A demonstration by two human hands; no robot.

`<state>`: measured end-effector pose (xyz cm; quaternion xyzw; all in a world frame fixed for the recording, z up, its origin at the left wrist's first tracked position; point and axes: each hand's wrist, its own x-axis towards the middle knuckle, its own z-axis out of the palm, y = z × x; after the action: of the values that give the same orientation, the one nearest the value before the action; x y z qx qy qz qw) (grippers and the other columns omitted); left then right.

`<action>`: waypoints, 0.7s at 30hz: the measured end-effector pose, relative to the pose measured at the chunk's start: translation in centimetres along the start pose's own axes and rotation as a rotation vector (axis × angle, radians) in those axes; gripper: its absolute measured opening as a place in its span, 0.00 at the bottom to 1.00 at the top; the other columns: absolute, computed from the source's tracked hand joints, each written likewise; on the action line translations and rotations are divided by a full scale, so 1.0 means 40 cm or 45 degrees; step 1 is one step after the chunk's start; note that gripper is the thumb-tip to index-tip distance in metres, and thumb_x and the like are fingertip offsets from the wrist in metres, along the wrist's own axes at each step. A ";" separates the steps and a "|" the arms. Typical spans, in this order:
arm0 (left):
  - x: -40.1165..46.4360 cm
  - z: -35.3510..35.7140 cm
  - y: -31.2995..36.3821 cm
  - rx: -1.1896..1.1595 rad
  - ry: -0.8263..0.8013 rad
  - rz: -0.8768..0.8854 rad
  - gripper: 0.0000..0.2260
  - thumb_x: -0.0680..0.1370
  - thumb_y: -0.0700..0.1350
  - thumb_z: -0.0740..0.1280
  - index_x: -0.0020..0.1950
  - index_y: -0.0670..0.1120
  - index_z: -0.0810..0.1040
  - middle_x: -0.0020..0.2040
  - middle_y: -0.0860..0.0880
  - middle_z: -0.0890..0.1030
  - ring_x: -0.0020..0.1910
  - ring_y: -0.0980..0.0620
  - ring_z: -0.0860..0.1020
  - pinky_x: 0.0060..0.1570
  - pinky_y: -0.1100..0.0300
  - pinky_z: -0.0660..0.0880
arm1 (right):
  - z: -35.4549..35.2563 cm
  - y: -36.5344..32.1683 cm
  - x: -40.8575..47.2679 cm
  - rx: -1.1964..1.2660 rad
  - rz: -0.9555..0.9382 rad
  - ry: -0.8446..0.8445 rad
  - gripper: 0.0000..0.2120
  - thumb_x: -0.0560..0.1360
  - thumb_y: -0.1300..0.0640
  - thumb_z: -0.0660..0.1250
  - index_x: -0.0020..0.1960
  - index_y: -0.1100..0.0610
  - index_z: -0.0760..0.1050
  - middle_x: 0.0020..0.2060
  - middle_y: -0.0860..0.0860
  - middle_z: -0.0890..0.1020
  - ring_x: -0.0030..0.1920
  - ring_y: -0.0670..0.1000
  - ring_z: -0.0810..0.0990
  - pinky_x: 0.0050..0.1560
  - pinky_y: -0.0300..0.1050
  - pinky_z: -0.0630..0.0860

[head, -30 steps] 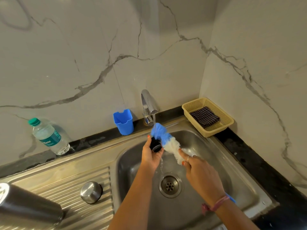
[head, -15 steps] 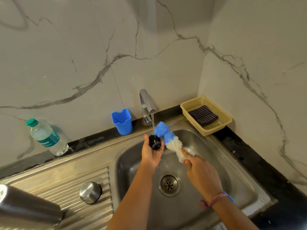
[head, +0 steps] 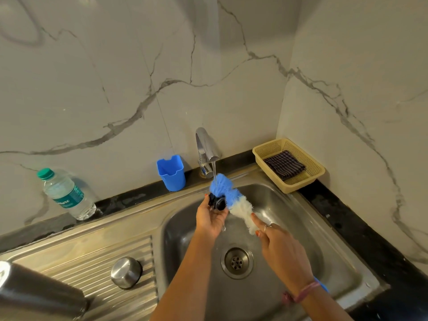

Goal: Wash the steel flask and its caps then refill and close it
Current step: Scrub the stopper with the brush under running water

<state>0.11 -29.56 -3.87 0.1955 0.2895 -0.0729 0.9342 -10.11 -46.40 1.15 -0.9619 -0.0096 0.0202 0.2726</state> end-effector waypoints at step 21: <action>-0.003 0.007 -0.009 0.057 -0.074 0.067 0.18 0.80 0.46 0.67 0.66 0.39 0.73 0.63 0.36 0.78 0.60 0.41 0.80 0.52 0.46 0.81 | -0.010 0.002 0.009 0.074 0.022 -0.019 0.21 0.81 0.52 0.56 0.72 0.37 0.61 0.46 0.40 0.78 0.41 0.42 0.76 0.37 0.35 0.72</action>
<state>0.06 -30.01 -3.68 0.2218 0.2555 -0.0604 0.9391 -9.75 -46.65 1.42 -0.9535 -0.0028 0.0299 0.3000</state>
